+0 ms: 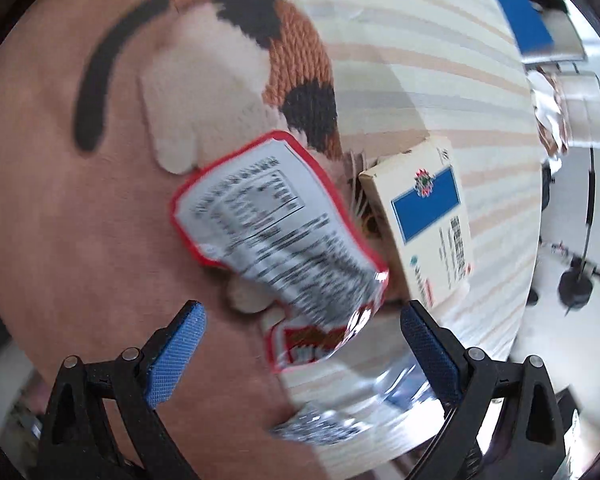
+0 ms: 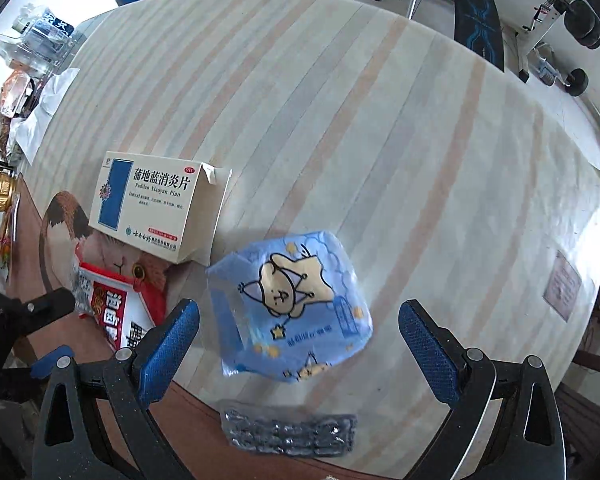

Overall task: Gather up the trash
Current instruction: 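Grasp the red-white snack wrapper with the left tool while the right tool grasps the blue cartoon bag, then carry the wrapper and blue bag off the table over the trash bin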

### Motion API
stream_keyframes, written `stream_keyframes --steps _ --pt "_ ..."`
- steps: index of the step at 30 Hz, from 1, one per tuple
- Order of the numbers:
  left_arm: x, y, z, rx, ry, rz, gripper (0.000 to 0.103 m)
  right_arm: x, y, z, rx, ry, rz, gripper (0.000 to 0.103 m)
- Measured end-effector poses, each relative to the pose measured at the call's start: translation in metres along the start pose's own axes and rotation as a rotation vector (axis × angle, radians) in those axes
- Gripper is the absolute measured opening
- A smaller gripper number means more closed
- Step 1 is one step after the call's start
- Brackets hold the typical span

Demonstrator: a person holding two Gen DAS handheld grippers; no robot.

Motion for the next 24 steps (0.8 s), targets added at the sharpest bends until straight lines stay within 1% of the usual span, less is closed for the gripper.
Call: stream_keyframes --steps 1,2,3,4,5,6,7,9,10,11,12,13,16,17,18,19,20,22,24 --pt "0.006 -0.002 -0.001 -0.029 0.003 0.010 0.099 0.006 -0.002 0.002 0.004 -0.006 0.010 0.101" --pt "0.011 -0.004 0.000 -0.054 -0.005 0.013 0.086 0.012 -0.003 0.003 0.007 -0.013 0.020 0.101" --pt "0.013 -0.006 0.002 -0.060 -0.018 0.006 0.069 0.016 -0.004 0.004 0.008 -0.023 0.028 0.101" --pt "0.014 -0.007 0.001 -0.047 -0.026 -0.003 0.069 0.019 -0.004 0.004 0.007 -0.026 0.031 0.100" --pt "0.013 -0.005 0.001 -0.010 -0.046 -0.016 0.064 0.021 -0.004 0.004 0.001 -0.022 0.032 0.093" --pt "0.011 -0.003 -0.001 0.050 -0.074 -0.032 0.058 0.022 -0.004 0.003 -0.008 -0.015 0.032 0.089" --pt "0.010 0.000 -0.003 0.132 -0.108 -0.052 0.056 0.022 -0.003 0.001 -0.017 -0.007 0.025 0.085" --pt "0.007 0.011 -0.002 0.310 -0.201 -0.094 0.054 0.021 0.002 -0.004 -0.034 0.004 0.025 0.069" --pt "0.008 0.019 0.000 0.413 -0.245 -0.101 0.054 0.022 0.006 -0.007 -0.037 0.003 0.041 0.063" --pt "0.010 0.027 0.006 0.478 -0.286 -0.102 0.054 0.023 0.011 -0.008 -0.040 -0.010 0.048 0.063" --pt "0.013 0.032 0.015 0.510 -0.312 -0.094 0.054 0.023 0.014 -0.009 -0.047 -0.012 0.051 0.063" --pt "0.012 0.035 0.017 0.524 -0.290 -0.110 0.056 0.023 0.015 -0.011 -0.051 -0.013 0.045 0.063" --pt "0.009 0.039 0.022 0.505 -0.285 -0.121 0.054 0.024 0.014 -0.010 -0.066 0.001 0.029 0.062" --pt "0.009 0.038 0.023 0.500 -0.286 -0.122 0.054 0.024 0.017 -0.010 -0.067 0.006 0.027 0.060" --pt "0.009 0.040 0.023 0.504 -0.284 -0.126 0.049 0.023 0.018 -0.006 -0.068 -0.002 0.021 0.057" --pt "0.007 0.042 0.022 0.519 -0.274 -0.132 0.048 0.023 0.020 0.006 -0.069 -0.008 0.016 0.049" --pt "0.006 0.043 0.019 0.535 -0.273 -0.136 0.046 0.021 0.022 0.009 -0.068 -0.010 0.009 0.047" --pt "0.001 0.049 0.020 0.578 -0.291 -0.139 0.045 0.013 0.027 0.019 -0.072 -0.018 -0.004 0.045" --pt "-0.008 0.055 0.021 0.606 -0.297 -0.166 0.044 0.004 0.030 0.023 -0.071 -0.027 -0.026 0.044"
Point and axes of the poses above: each gripper's, at about its wrist camera, not at the fingertips, and x roughly the way its jaws point, z to its left, y to its underside, the point moved 10 cm from there along x, roughly the way its jaws point
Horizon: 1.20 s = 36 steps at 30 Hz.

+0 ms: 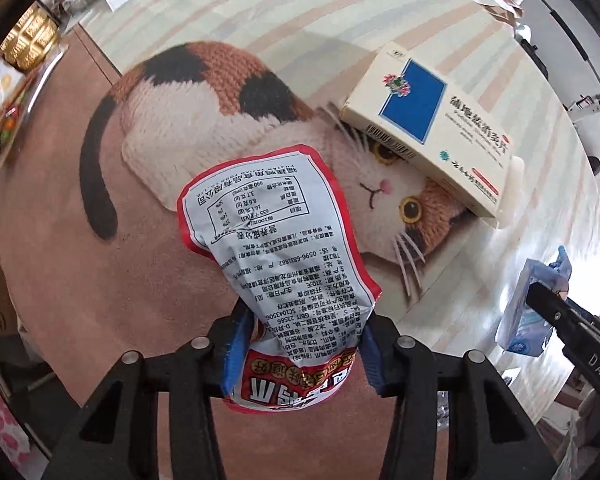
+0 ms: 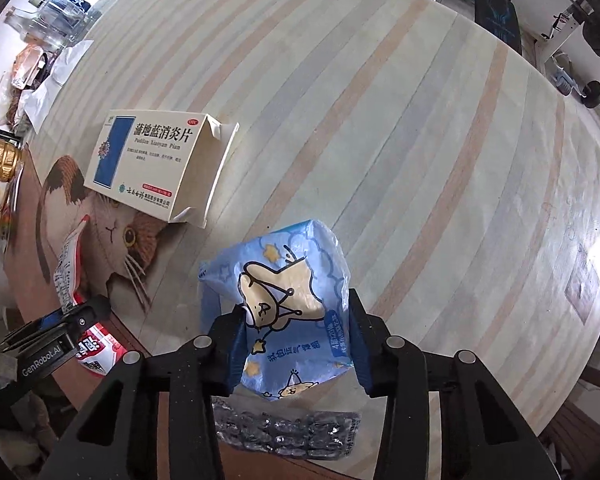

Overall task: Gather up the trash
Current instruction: 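Carry the wrapper and blue bag off the table over the trash bin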

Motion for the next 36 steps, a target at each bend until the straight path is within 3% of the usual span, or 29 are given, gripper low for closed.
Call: stream_keyframes --steps 6,10,15,20,25,30,36 --pt "-0.042 0.021 0.000 0.038 0.008 -0.092 0.044 -0.025 0.010 0.009 0.017 -0.042 -0.050 0.044" --pt "-0.074 0.054 0.009 0.054 0.045 -0.150 0.044 -0.046 0.026 0.017 0.030 -0.072 -0.078 0.044" --pt "-0.109 0.058 0.027 0.044 0.121 -0.203 0.044 -0.074 0.060 0.019 0.049 -0.112 -0.104 0.044" --pt "-0.137 0.084 0.046 0.064 0.157 -0.261 0.044 -0.105 0.114 0.033 0.059 -0.162 -0.131 0.044" --pt "-0.159 0.144 0.082 0.081 0.193 -0.297 0.044 -0.134 0.186 0.061 0.034 -0.188 -0.168 0.044" --pt "-0.159 0.220 0.136 0.086 0.214 -0.294 0.044 -0.141 0.284 0.096 0.019 -0.207 -0.180 0.044" --pt "-0.114 0.307 0.197 0.061 0.211 -0.173 0.044 -0.110 0.408 0.138 0.043 -0.226 -0.102 0.044"
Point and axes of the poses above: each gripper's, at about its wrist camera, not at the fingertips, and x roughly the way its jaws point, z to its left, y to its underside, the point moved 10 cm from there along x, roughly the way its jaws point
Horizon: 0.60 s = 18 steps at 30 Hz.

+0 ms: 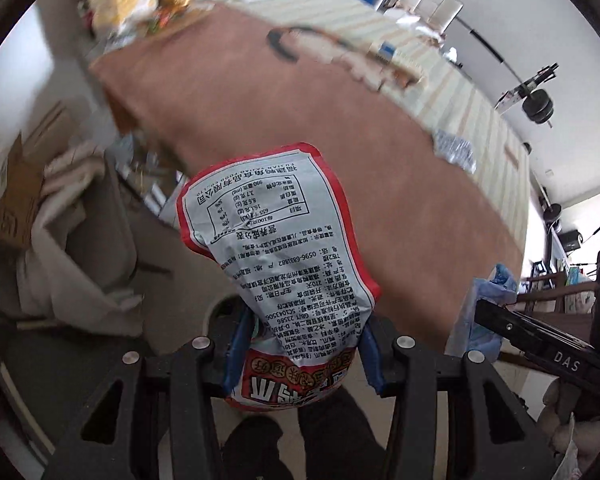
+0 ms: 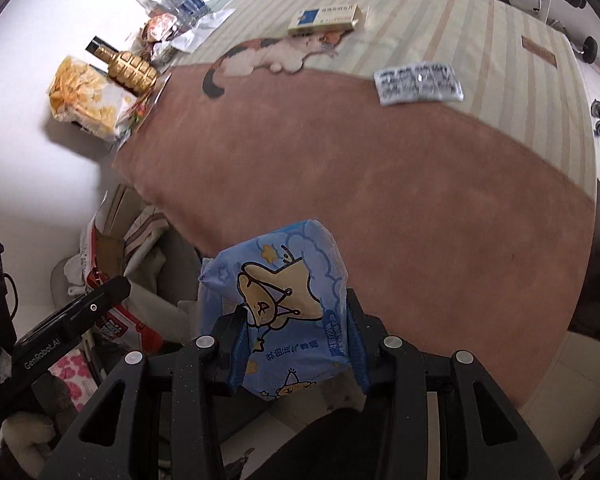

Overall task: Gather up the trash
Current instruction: 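Carry the wrapper and blue bag off the table over the trash bin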

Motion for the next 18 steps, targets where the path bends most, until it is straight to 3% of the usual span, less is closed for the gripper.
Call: stream_keyframes --steps 4,9,14,18 --pt "0.039 0.052 0.033 -0.043 0.003 0.108 0.044 0.043 0.071 0.003 0.014 0.012 0.092 0.044" --pt "0.116 0.091 0.073 -0.129 0.004 0.205 0.044 0.117 0.133 -0.013 0.002 0.053 0.178 0.044" --pt "0.222 0.111 0.116 -0.210 0.027 0.271 0.045 0.230 0.179 -0.045 0.031 0.066 0.265 0.044" --pt "0.309 0.125 0.138 -0.247 0.096 0.331 0.051 0.323 0.197 -0.069 0.038 0.067 0.309 0.044"
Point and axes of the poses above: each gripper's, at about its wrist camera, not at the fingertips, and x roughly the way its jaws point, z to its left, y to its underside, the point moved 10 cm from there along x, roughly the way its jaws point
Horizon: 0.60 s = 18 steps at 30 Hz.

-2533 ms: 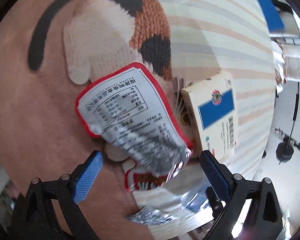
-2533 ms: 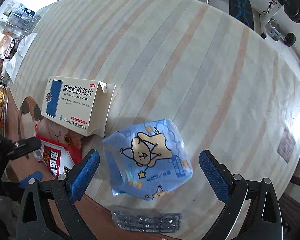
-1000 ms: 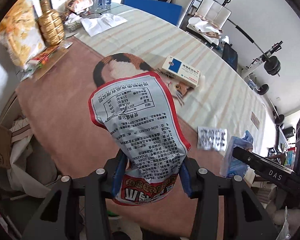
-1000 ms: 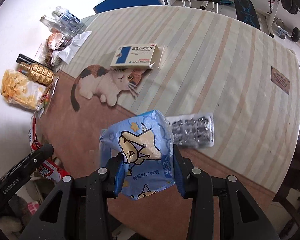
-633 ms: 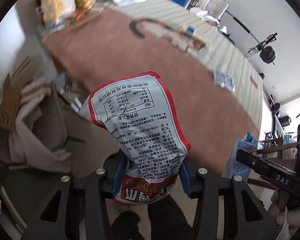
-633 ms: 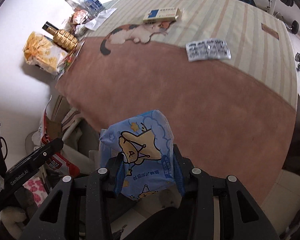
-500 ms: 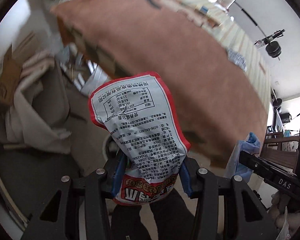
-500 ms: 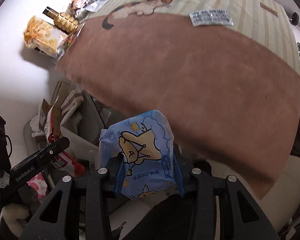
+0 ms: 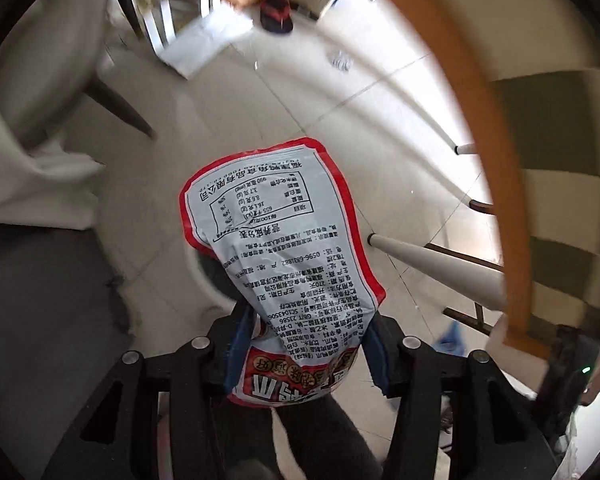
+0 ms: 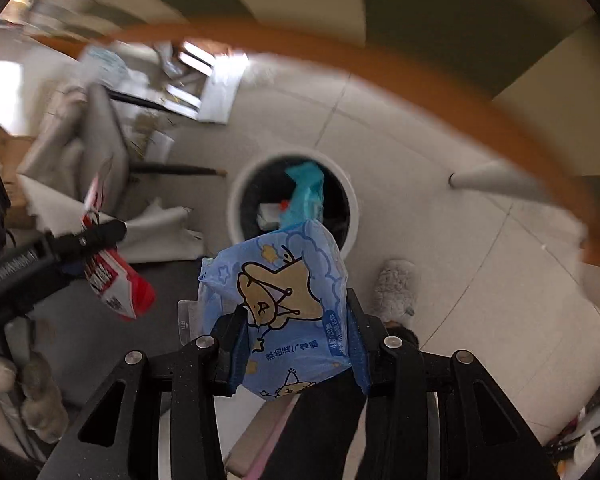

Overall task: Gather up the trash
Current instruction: 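Open both tools to drop the wrapper and blue bag into the bin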

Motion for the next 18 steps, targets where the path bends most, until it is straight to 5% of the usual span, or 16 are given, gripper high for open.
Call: stream_keyframes --steps 2,6,9,11,14,18 --pt "0.039 -0.009 0.012 -0.008 0.027 0.036 0.055 0.045 -0.007 -0.006 -0.019 0.015 0.011 0.044" --pt "0.091 -0.016 0.038 -0.033 0.039 0.059 0.096 0.121 -0.023 -0.012 -0.035 0.013 0.046 0.045" --pt "0.109 -0.012 0.055 -0.047 0.008 0.057 0.096 0.161 -0.037 -0.007 -0.057 0.002 0.073 0.051" --pt "0.111 -0.009 0.067 -0.052 -0.034 0.033 0.096 0.181 -0.041 -0.008 -0.061 -0.012 0.089 0.075" --pt "0.099 -0.006 0.082 -0.027 -0.136 -0.052 0.096 0.190 -0.043 -0.010 -0.072 -0.022 0.093 0.091" --pt "0.076 -0.001 0.089 0.024 -0.266 -0.149 0.096 0.182 -0.045 -0.011 -0.083 0.006 0.071 0.095"
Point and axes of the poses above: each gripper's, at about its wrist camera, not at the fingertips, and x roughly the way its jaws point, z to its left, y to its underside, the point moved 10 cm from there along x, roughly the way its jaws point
